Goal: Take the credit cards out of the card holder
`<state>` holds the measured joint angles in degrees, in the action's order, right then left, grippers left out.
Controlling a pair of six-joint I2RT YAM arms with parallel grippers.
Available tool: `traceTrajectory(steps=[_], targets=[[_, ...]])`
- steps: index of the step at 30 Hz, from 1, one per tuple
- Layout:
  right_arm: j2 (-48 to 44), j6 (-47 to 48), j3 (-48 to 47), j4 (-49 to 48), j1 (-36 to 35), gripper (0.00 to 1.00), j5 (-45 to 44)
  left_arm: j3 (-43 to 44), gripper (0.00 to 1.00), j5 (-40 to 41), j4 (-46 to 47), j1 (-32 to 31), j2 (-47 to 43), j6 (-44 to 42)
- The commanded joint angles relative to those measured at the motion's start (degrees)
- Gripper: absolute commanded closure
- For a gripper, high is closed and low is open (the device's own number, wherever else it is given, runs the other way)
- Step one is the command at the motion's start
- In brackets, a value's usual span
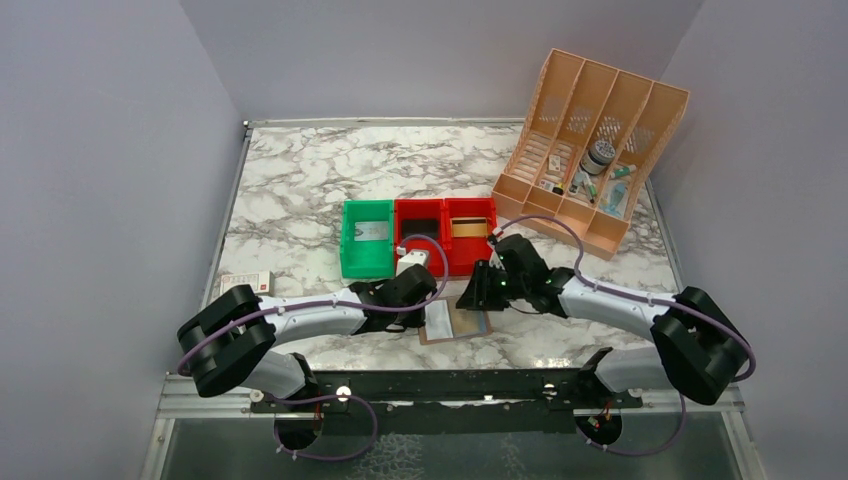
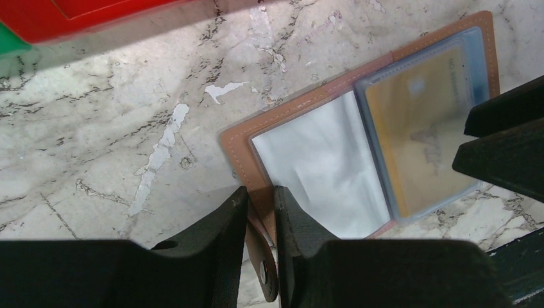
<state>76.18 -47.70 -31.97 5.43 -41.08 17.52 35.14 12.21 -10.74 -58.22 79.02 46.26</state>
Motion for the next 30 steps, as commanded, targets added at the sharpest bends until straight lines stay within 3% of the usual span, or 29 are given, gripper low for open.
traceTrajectory(steps=[1, 4, 15, 24, 30], targets=[[-3.1, 1.6, -1.5, 6.7, -0.1, 0.62, -9.5, 1.1, 0.76, -1.4, -0.2, 0.0, 0.1, -0.7], [-2.9, 2.7, -2.0, 8.2, -0.1, 0.60, -10.4, 1.1, 0.76, -1.6, -0.1, 0.0, 0.0, -0.9], [2.3, 1.3, 0.3, 1.2, -0.1, 0.63, -1.3, 1.8, 0.79, -2.5, -0.1, 0.0, 1.4, -1.8], [0.3, 1.3, 0.0, 0.4, -0.1, 0.63, 0.5, 1.7, 0.80, -2.8, -0.2, 0.0, 1.2, -1.7], [-4.4, 0.4, -0.4, 7.4, -0.1, 0.62, -10.5, 1.7, 0.81, -3.0, -0.6, 0.0, 1.4, -1.8]])
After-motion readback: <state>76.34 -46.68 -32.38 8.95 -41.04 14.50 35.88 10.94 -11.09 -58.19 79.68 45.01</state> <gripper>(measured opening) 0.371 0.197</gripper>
